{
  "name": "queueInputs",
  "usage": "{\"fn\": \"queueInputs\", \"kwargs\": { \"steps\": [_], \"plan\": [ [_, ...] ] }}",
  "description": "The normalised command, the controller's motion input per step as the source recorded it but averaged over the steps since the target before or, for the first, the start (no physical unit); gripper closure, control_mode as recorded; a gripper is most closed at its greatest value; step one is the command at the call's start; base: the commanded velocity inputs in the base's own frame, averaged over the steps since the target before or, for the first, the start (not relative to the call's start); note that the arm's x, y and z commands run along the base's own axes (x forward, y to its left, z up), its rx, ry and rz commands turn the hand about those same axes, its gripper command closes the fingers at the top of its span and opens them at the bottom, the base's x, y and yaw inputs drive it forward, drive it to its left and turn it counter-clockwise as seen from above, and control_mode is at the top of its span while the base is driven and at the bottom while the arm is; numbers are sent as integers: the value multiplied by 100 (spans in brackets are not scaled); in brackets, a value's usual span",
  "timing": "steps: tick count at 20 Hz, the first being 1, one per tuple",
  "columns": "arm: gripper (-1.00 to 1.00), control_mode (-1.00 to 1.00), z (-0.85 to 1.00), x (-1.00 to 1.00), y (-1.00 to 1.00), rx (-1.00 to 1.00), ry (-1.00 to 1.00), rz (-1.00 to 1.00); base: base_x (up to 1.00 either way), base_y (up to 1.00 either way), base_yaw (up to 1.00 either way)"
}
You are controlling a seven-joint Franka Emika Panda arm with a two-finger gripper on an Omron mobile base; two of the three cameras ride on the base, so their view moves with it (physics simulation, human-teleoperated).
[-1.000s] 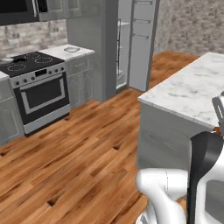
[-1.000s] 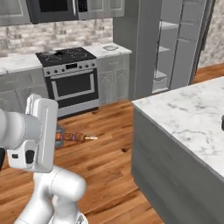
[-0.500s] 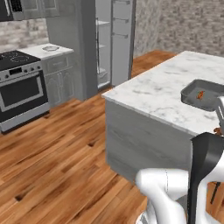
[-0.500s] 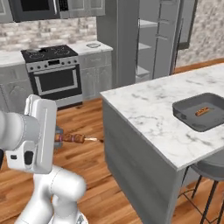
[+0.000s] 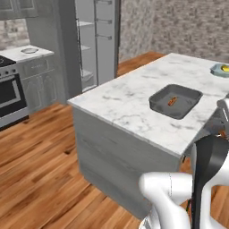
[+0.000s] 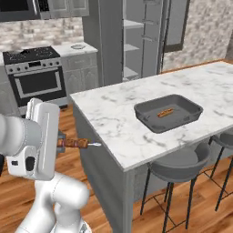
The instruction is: Place the cold items (orange and lemon wedge) from the fridge in one tupperware on the dining counter. Place the warm items (kebab skewer and hot dog) in the stove area in another tupperware.
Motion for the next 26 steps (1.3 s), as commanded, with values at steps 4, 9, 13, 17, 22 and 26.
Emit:
{"fn": "queueInputs", "kwargs": {
  "steps": [4, 9, 13, 17, 22, 26],
  "plan": [
    [100, 100, 0, 0, 0, 0, 0, 0, 0, -100, 1],
    [100, 100, 0, 0, 0, 0, 0, 0, 0, -100, 5],
    [100, 100, 0, 0, 0, 0, 0, 0, 8, -100, 13],
    [100, 100, 0, 0, 0, 0, 0, 0, 16, -95, 31],
    [100, 100, 0, 0, 0, 0, 0, 0, 21, -77, 41],
    [100, 100, 0, 0, 0, 0, 0, 0, 34, -51, 54]
  ]
}}
